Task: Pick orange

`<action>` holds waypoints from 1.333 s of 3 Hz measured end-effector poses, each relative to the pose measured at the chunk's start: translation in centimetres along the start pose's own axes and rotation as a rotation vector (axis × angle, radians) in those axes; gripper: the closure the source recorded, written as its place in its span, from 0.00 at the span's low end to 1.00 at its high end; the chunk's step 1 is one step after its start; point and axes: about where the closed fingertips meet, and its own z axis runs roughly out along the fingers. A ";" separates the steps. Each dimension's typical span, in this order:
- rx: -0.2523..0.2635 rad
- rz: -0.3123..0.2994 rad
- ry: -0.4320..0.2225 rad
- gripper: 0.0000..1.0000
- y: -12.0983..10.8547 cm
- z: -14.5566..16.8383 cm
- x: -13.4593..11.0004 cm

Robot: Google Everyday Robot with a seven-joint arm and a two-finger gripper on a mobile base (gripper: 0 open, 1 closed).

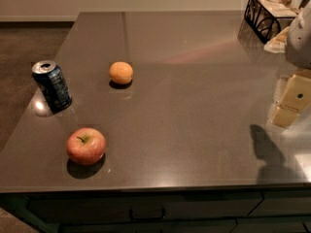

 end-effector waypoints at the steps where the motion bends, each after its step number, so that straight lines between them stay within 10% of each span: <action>1: 0.000 0.000 0.000 0.00 0.0 0.0 0.0; 4: -0.008 -0.042 -0.091 0.00 -3.4 4.5 -9.5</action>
Offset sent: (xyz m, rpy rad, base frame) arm 0.0289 0.0331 -0.0061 0.0608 0.0086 0.0411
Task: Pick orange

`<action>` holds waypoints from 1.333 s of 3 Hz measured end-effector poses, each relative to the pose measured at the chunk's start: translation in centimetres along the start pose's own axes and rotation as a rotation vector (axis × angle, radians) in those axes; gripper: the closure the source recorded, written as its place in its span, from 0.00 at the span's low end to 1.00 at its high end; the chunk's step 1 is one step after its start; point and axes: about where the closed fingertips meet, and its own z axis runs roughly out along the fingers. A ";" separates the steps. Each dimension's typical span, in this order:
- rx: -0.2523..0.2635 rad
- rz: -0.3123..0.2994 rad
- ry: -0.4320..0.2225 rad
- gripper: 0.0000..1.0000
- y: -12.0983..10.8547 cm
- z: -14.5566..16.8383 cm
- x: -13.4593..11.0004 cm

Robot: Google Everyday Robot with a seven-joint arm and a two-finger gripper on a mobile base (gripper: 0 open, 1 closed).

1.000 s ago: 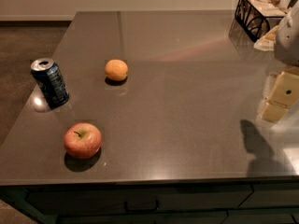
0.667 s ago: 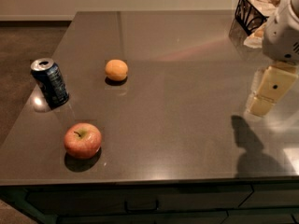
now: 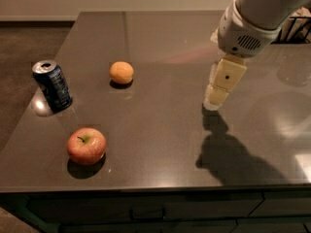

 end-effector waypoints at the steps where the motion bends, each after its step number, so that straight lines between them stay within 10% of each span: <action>1: -0.014 -0.009 -0.026 0.00 -1.3 3.1 -4.4; 4: -0.067 0.038 -0.103 0.00 -5.5 13.1 -15.1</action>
Offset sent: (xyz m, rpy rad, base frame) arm 0.0983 0.1452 -0.0460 0.1105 0.0155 0.0223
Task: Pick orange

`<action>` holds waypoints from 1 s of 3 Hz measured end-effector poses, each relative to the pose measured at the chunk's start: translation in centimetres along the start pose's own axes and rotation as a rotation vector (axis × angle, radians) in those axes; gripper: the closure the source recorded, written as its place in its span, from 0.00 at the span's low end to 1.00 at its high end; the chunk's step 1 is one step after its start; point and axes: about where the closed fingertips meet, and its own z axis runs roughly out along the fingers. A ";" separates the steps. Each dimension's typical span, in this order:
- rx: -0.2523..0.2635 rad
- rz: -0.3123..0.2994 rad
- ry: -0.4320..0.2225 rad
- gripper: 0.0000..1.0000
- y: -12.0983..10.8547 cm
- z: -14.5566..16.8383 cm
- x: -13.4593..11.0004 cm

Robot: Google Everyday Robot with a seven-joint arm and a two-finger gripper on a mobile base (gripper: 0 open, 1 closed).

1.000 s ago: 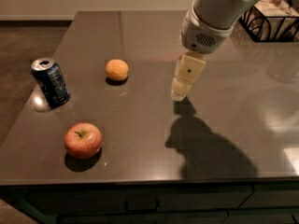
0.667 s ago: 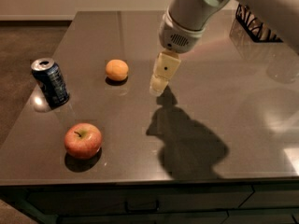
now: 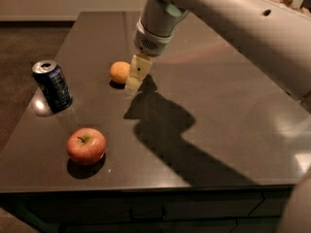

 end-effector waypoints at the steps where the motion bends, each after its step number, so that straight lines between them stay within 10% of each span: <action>1: -0.035 0.013 -0.024 0.00 -0.4 3.0 -2.6; 3: -0.079 0.022 -0.025 0.00 -1.4 7.1 -5.5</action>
Offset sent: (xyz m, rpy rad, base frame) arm 0.0480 0.0846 -0.0445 0.0668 0.0944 0.0112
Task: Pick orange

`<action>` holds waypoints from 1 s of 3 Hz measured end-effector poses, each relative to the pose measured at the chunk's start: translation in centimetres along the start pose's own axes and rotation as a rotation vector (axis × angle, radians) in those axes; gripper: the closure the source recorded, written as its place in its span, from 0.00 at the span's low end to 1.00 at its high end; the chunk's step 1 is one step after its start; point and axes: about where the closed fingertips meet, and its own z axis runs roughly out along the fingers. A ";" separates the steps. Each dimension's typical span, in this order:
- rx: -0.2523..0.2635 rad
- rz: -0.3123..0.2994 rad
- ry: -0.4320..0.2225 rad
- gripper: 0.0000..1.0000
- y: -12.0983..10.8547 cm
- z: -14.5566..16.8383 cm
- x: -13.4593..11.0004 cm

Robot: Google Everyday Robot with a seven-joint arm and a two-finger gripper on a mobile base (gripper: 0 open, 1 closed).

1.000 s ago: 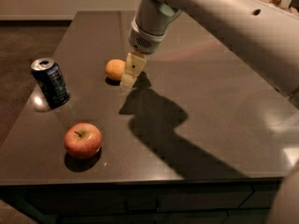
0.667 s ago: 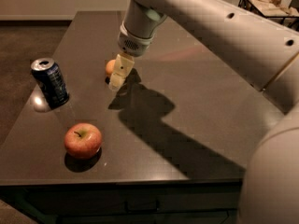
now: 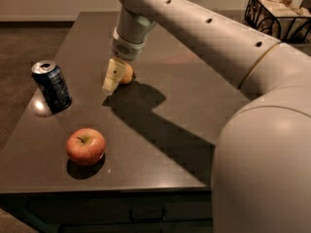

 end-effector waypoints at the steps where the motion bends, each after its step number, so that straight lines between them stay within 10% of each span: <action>1: 0.001 -0.007 0.013 0.16 -0.5 0.5 -0.2; 3: 0.007 -0.042 0.011 0.63 -1.1 -0.7 0.0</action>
Offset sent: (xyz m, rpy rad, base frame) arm 0.0118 -0.0068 0.0069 -0.0328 -0.0276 0.0315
